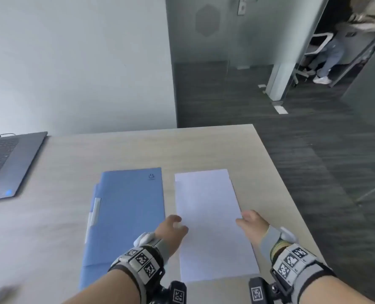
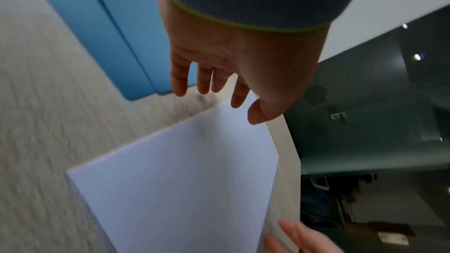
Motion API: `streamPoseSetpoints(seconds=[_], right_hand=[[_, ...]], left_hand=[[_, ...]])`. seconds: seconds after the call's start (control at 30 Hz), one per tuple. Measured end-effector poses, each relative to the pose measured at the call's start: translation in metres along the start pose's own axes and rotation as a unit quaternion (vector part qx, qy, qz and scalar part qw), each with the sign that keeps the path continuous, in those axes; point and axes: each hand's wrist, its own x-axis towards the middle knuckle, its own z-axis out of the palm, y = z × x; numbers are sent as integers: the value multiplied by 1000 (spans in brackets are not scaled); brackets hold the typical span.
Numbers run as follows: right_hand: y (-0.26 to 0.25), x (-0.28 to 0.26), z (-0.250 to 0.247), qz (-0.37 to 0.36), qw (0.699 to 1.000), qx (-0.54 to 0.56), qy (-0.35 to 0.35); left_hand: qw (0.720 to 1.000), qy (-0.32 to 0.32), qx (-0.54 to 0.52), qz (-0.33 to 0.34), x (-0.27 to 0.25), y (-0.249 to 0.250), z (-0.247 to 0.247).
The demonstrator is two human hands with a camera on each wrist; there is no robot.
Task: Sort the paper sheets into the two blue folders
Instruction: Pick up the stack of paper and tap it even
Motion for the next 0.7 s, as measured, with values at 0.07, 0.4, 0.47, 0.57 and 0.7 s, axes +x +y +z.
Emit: streamPoseSetpoints(seconds=[0.07,0.4,0.47,0.57,0.7], right_hand=[[4,0,6,4,1000,-10,12],[14,-1,21,-42,988,124,84],[15,2,15,-47,972,206,104],[19,-3,9,-58,951,278,121],[21,-15,4,-59,959,270,61]], left_hand=[[999,-3,-38,2,1,6,4],[983,-10,-180,33,9,-11,23],[980,-5,-194,38,10,-11,21],[974,1,-219,50,7,-18,19],[965,6,-252,69,4,-26,19]])
